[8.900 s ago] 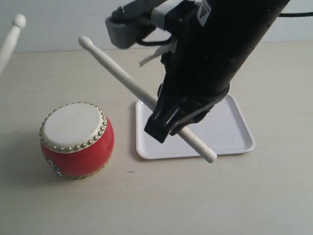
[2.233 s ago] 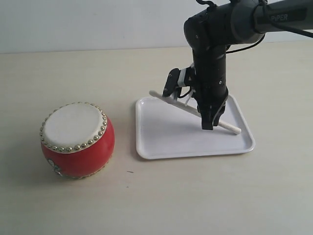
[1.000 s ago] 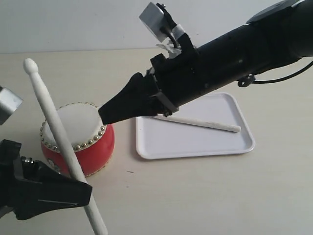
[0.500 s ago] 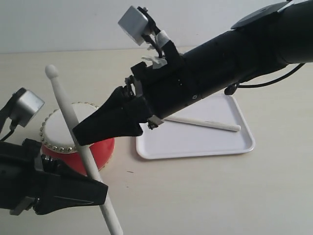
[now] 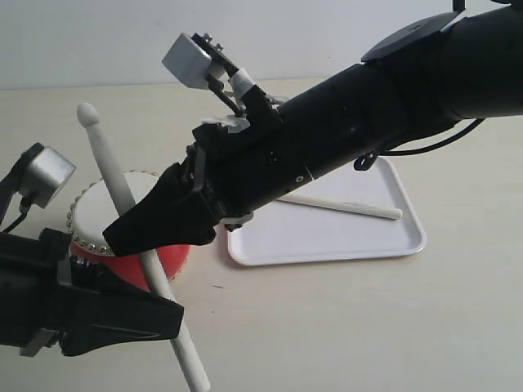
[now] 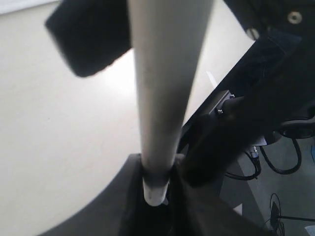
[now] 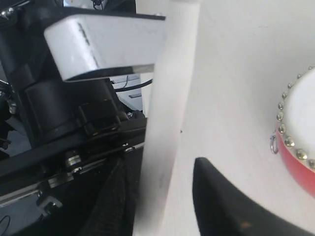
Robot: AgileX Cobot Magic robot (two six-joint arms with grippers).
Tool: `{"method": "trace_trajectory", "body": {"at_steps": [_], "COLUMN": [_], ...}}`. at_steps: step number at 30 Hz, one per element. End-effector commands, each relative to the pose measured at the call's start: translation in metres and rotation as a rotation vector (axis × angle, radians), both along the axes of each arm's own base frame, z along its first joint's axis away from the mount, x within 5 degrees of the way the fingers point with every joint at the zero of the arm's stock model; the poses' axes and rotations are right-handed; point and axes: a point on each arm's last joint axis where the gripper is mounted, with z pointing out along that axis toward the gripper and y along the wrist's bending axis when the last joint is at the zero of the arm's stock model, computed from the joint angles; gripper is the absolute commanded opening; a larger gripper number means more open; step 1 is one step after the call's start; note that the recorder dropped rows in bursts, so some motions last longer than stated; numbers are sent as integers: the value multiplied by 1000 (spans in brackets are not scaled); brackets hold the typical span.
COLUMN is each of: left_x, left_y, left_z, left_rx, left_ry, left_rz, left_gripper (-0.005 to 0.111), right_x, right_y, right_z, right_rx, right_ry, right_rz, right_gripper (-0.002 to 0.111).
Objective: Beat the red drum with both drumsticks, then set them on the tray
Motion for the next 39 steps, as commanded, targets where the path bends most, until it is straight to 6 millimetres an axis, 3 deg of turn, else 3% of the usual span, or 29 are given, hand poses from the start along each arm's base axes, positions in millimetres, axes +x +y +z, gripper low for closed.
{"method": "trace_trajectory", "body": {"at_steps": [1,6,8,10,15,17,22,28,33,39], "left_x": [-1,-2,-2,-1,0,0,-2,-9,-17,-33], "left_y": [-1,-1,-2,-3,-7,-9,-10,-3,4,16], "left_z": [-1,0,2,4,17,23,34,34,38,50], "left_rx": [-7,-12,-15,-23,-62,-79,-106,-34,14,38], "left_ry": [0,-8,-12,-16,-31,-35,-38,-51,-87,-126], "left_rz": [-15,-31,-35,-45,-93,-113,-147,-172,-179,-138], "left_gripper": [0,0,5,17,64,70,55,30,0,0], "right_x": [-1,-2,-2,-2,4,14,49,97,117,116], "right_y": [0,0,0,0,0,-2,-20,-58,-74,-64], "right_z": [3,4,4,4,5,9,20,39,18,-16], "right_rx": [12,16,17,18,-7,-59,-208,-358,-696,-940], "right_ry": [-6,0,3,3,-37,-79,-179,-301,-453,-543], "right_rz": [-8,3,6,6,-21,-54,-181,-355,-275,-44], "right_gripper": [28,0,0,0,0,0,0,0,0,0]}}
